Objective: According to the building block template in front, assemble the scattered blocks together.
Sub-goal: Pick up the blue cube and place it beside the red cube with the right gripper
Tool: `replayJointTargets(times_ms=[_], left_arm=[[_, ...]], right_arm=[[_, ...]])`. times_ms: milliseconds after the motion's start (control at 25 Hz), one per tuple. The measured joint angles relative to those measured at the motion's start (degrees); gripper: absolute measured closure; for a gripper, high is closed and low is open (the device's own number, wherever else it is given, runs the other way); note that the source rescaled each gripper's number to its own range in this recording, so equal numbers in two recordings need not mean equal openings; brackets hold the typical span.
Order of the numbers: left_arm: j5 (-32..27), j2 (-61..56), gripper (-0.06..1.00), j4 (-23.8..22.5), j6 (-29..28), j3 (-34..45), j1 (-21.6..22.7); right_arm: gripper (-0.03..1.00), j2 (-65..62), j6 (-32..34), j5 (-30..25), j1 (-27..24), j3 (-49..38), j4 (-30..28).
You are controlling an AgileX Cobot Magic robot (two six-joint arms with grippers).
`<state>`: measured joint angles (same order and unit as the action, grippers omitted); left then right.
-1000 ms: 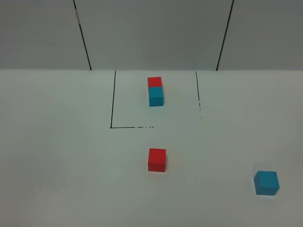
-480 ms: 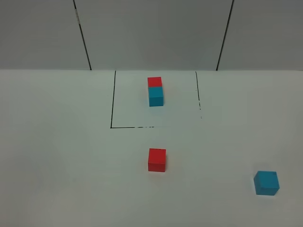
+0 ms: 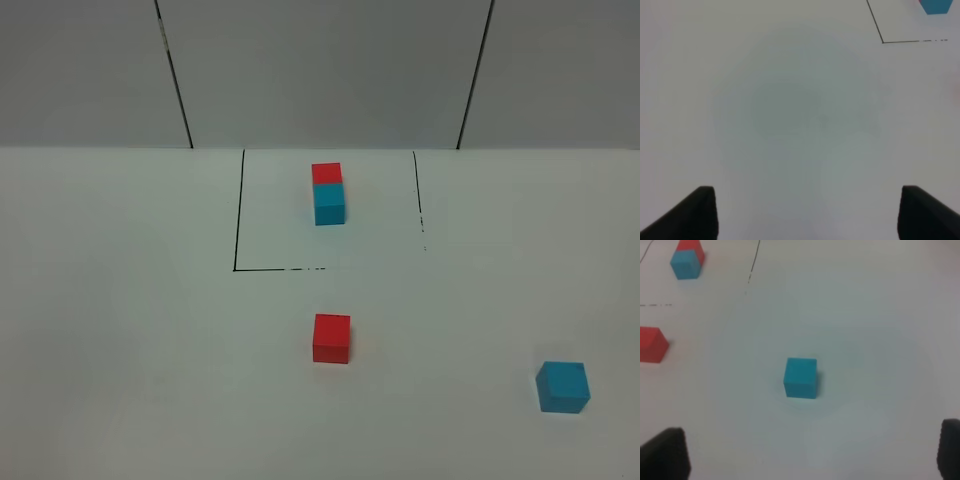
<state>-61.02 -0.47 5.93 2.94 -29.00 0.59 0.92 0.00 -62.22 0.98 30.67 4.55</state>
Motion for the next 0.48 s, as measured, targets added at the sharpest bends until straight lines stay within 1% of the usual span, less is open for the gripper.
replayJointTargets(times_ms=[120, 240, 360, 480], left_arm=[[0.0, 0.0, 0.32, 0.0, 0.0, 0.0, 0.0], [0.0, 0.0, 0.32, 0.0, 0.0, 0.0, 0.0], [0.0, 0.0, 0.32, 0.0, 0.0, 0.0, 0.0], [0.0, 0.0, 0.32, 0.0, 0.0, 0.0, 0.0]], right_arm=[[-0.03, 9.3, -0.9, -0.9, 0.0, 3.1, 0.5], [-0.03, 25.0, -1.8, -0.6, 0.0, 5.9, 2.7], [-0.03, 42.2, -2.8, 1.1, 0.0, 8.9, 5.1], [-0.03, 58.6, -4.0, 4.2, 0.0, 12.5, 6.6]])
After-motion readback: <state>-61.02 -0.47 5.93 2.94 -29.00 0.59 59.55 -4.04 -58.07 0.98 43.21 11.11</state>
